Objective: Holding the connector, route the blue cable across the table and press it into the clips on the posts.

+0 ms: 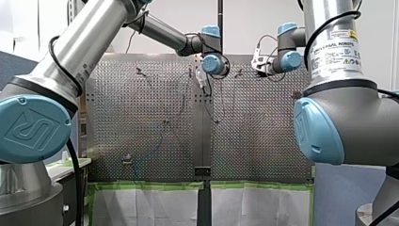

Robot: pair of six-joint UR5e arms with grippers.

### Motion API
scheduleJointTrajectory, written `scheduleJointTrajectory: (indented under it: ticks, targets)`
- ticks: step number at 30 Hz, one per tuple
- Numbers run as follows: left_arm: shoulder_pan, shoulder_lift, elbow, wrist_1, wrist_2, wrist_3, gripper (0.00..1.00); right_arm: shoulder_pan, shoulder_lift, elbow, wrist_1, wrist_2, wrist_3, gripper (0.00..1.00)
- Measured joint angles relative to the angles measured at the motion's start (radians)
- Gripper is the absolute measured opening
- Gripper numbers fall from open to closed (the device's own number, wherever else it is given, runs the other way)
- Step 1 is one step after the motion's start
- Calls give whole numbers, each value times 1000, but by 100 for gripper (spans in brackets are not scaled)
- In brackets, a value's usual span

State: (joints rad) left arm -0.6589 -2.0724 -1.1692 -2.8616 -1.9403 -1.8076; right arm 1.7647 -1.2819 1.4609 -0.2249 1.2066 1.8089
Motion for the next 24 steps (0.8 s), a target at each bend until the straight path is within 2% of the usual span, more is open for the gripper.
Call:
scheduleJointTrajectory:
  ticks: [5, 10, 20, 24]
  targets:
    - [5, 44, -44, 44, -43, 10, 98, 0, 0, 0, -2, 7, 0, 0]
    - [3, 89, -89, 88, -61, -14, 98, 1, 0, 0, -1, 7, -3, 0]
    - [-23, 190, -192, 191, 28, -113, 98, 6, 0, 1, -1, 7, -3, 0]
    - [-18, 188, -223, 210, 60, -134, 98, 4, 0, 1, 0, 7, -4, 0]
